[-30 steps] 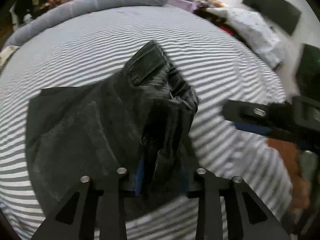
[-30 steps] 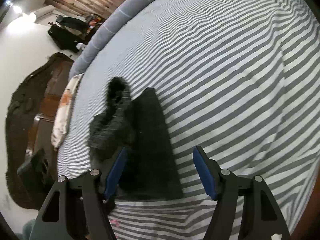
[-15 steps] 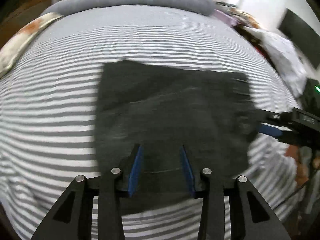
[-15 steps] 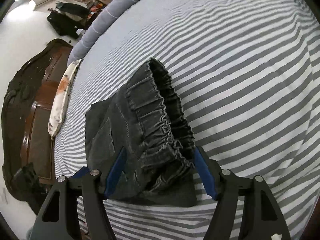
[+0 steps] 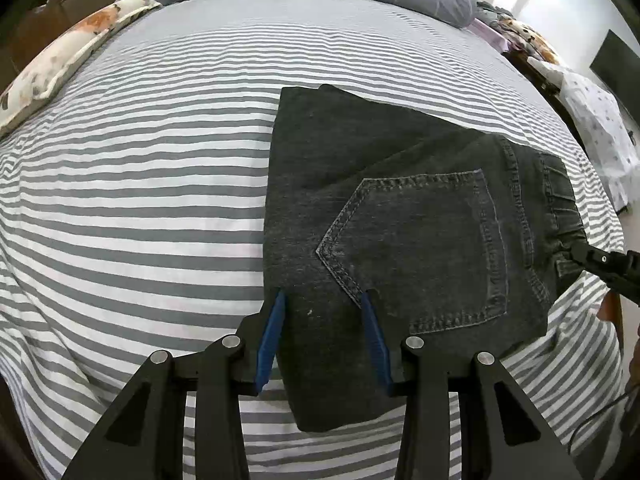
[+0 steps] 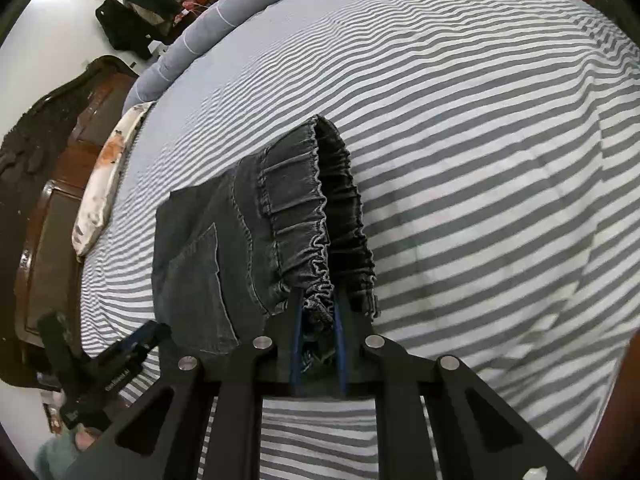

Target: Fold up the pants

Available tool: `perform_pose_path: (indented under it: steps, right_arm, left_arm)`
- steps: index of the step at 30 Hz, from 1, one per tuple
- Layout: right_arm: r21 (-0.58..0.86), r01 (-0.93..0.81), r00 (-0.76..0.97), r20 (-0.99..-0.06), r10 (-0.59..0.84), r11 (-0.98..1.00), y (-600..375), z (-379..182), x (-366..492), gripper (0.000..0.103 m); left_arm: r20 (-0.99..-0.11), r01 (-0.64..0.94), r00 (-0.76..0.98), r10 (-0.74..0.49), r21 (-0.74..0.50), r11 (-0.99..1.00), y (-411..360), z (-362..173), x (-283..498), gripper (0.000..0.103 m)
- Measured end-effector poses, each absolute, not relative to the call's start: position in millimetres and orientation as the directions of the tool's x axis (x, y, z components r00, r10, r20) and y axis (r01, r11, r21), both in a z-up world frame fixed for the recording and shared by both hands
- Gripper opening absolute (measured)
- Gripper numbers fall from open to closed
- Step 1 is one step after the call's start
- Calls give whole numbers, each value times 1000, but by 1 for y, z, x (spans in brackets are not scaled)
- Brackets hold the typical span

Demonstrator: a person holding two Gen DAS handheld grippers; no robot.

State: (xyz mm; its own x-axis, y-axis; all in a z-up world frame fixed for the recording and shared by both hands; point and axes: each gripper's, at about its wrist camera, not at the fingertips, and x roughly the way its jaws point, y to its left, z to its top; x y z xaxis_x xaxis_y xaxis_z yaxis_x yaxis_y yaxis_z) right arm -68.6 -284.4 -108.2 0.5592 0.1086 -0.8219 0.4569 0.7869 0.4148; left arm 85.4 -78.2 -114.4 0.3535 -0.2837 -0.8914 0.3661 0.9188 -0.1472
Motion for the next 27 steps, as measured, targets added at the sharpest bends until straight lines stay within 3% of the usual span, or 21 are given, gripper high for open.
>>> perform_pose_path:
  steps: [14,19,24,27]
  right_arm:
    - [384,509,511,-855,89,770,-296,-137,-72,15]
    - [408,513,520,-848,105,755,-300,-140,-75,18]
    - [417,509,530,-841,108,752,-301,-139,-78,30]
    - [421,512,531,-840,109,749,-304,-139,-82,42]
  left_arm:
    - [-911,463,388,-137,64,884,-99,-130,72,42]
    - [-908,471,401,-126,86,878,-100,-132,70,43]
    - [-908,461,401,-124,83,883,-98,-134,72,46]
    - [-908,448,397,-131,68,892,-96,-133,75,49]
